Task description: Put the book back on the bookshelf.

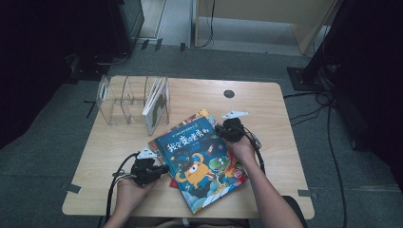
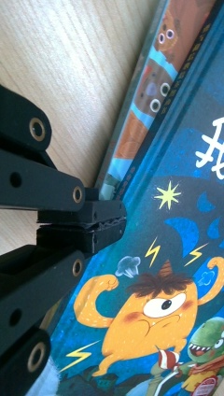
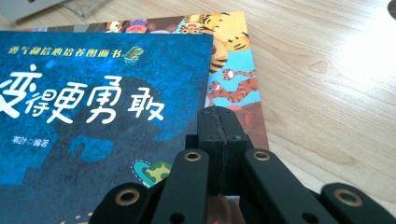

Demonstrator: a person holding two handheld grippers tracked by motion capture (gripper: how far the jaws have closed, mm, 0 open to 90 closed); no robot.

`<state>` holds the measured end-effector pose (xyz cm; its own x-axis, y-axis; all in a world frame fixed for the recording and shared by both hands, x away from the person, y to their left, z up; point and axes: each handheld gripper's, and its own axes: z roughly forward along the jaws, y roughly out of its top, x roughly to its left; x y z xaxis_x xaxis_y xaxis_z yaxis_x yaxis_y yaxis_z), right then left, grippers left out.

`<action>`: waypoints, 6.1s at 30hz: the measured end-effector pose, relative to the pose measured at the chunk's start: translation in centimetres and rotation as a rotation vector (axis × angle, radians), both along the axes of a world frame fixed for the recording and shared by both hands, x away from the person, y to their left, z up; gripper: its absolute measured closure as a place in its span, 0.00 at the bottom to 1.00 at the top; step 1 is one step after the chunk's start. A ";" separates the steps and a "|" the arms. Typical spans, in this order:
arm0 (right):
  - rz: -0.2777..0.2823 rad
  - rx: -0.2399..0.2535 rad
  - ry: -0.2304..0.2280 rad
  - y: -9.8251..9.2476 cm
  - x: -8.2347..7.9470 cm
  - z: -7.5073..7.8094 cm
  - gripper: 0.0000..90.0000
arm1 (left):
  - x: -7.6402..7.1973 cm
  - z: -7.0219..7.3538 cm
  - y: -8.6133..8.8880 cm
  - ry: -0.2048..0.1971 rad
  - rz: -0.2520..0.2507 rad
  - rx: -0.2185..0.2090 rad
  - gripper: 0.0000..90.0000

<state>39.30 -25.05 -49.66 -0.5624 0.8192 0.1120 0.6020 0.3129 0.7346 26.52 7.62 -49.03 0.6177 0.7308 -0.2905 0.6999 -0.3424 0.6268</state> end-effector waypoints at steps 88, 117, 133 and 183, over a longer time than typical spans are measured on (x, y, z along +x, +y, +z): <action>-0.076 0.086 0.019 -8.3 -15.9 -0.4 0.43 | 12.9 1.4 -1.5 -0.054 -0.222 0.051 0.44; -0.109 0.038 0.007 -9.6 -19.5 0.0 0.51 | 12.5 1.4 -1.1 -0.070 -0.257 0.091 0.40; -0.080 0.051 0.031 -9.5 -20.3 0.6 0.80 | 13.1 1.0 -1.2 -0.064 -0.193 0.088 0.40; -0.157 0.042 0.069 -11.6 -15.9 0.0 0.93 | 9.7 1.7 0.7 0.005 -0.107 0.011 0.49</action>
<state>23.39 -36.63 -49.68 -0.4175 0.8903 0.1820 0.6904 0.1806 0.7005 36.22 8.37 -47.31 0.6905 0.6643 -0.2862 0.6625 -0.4220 0.6189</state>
